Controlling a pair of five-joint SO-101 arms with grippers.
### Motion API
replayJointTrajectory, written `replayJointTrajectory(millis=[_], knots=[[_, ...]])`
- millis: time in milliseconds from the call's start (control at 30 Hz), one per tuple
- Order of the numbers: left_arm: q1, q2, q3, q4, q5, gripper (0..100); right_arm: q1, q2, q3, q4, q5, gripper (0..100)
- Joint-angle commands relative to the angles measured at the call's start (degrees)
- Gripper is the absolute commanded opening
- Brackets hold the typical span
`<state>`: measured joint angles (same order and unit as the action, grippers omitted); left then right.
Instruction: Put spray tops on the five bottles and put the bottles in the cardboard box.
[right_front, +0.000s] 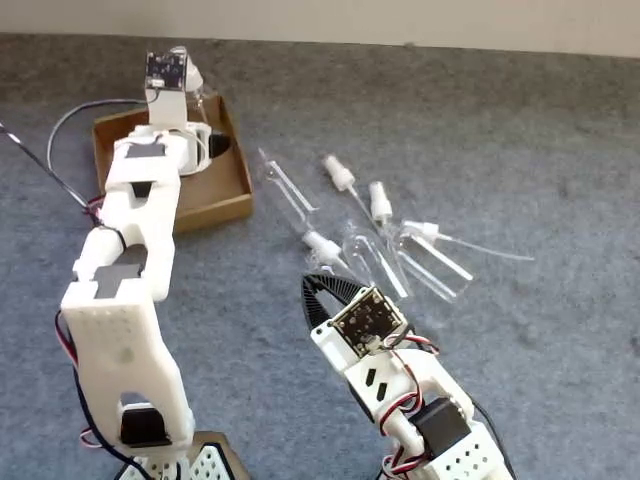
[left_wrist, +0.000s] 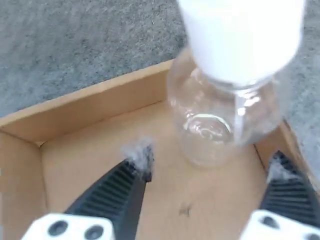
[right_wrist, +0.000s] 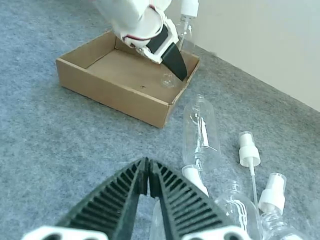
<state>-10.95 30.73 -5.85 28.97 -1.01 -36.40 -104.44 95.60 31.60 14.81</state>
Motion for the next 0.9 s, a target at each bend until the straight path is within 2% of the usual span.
replayJointTrajectory(millis=[0, 133, 267, 433, 700, 867], knots=[[-2.51, -6.81, -0.22, 4.75, 0.62, 32, 0.75, -0.92, 6.64, 0.04, 0.53, 0.8], [-6.29, -7.08, -0.13, 6.24, 0.62, 32, 0.75, -0.92, 6.64, 0.04, 0.53, 0.8], [-9.1, -7.08, -0.13, 13.19, 0.35, 32, 0.75, -0.92, 6.64, 0.04, 0.53, 0.8], [-9.63, -7.16, -0.22, 22.42, 0.53, 32, 0.75, -0.92, 6.64, 0.04, 0.53, 0.8], [-9.27, -7.6, -0.22, 27.25, 0.62, 31, 0.75, -0.92, 6.64, 0.04, 0.53, 0.8], [-9.27, -7.6, -0.84, 26.99, 0.35, 12, 0.75, -0.92, 6.64, 0.13, 0.53, 0.8]])
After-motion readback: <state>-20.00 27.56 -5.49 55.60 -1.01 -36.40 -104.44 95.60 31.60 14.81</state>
